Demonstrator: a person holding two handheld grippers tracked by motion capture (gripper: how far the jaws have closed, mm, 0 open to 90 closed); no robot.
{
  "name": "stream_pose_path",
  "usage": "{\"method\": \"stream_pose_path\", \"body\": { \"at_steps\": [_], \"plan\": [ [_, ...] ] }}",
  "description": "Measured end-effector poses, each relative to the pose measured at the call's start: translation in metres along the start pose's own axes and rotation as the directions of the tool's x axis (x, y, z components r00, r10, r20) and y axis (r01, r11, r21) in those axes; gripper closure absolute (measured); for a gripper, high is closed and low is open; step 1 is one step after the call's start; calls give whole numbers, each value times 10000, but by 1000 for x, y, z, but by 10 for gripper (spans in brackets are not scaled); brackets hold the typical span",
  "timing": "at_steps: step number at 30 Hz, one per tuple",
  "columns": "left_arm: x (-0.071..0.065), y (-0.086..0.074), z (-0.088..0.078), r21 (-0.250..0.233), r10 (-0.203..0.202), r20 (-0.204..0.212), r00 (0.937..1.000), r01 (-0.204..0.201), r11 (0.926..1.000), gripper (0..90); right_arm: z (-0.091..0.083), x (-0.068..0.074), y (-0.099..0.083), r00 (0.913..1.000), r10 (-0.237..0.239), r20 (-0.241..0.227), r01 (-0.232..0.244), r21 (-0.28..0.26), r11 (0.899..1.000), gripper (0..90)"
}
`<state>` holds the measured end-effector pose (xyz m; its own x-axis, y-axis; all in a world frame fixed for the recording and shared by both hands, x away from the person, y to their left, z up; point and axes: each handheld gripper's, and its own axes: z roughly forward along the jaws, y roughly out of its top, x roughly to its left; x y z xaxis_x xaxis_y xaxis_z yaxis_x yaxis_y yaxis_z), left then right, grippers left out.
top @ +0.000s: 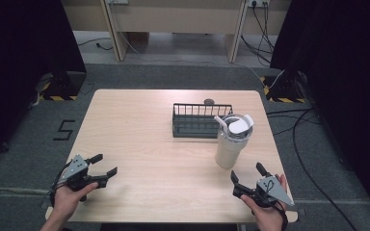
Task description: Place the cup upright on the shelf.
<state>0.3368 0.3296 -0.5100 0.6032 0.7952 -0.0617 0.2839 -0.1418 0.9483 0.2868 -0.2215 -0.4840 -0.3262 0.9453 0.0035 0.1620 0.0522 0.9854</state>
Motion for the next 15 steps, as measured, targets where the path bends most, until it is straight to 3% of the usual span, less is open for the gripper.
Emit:
{"method": "stream_pose_path", "body": {
  "at_steps": [15],
  "plan": [
    [0,0,0,-5,2,100,9999,-2,10000,149,17,-1,11,9998,59,-176,-59,-31,10000,67]
  ]
}}
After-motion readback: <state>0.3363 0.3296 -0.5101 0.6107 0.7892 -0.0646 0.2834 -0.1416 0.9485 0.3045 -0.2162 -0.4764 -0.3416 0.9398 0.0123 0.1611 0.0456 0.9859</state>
